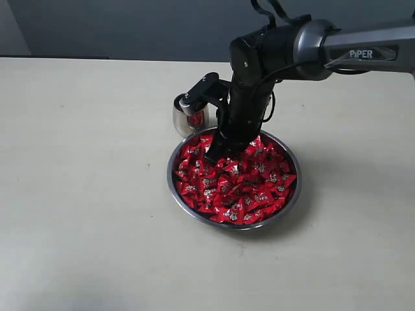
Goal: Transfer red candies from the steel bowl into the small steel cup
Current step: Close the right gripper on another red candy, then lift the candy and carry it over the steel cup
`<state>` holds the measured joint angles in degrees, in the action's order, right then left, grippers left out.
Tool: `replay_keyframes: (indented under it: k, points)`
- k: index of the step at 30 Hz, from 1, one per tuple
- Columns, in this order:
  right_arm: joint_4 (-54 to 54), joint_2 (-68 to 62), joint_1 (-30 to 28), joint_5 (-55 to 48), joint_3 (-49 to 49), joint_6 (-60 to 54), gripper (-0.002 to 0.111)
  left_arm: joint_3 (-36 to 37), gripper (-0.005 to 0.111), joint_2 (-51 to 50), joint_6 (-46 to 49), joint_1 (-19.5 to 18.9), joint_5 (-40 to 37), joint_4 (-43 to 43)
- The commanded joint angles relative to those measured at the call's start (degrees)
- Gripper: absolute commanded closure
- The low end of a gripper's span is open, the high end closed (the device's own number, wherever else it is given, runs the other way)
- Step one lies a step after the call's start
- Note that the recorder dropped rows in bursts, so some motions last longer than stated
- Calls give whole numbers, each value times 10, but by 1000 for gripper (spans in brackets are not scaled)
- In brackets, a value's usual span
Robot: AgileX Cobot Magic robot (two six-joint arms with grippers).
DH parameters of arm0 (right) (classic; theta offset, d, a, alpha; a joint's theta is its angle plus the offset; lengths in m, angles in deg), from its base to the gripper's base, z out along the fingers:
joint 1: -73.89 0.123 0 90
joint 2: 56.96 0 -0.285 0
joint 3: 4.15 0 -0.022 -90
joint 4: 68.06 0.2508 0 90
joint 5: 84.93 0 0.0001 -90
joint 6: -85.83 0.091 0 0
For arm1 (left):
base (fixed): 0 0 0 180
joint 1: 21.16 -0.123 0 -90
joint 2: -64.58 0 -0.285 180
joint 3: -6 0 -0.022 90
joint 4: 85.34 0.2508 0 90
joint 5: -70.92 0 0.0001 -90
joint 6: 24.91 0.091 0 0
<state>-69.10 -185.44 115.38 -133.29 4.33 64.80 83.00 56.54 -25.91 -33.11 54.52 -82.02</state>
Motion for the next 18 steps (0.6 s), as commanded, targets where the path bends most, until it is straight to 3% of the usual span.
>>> replay_keyframes:
  k: [1,18]
  points:
    - [-7,6,-2,-2,2,3,109,2,106,3,-1,3,1,3]
    - [-91,51,-2,14,3,65,109,2,106,3,-1,3,1,3]
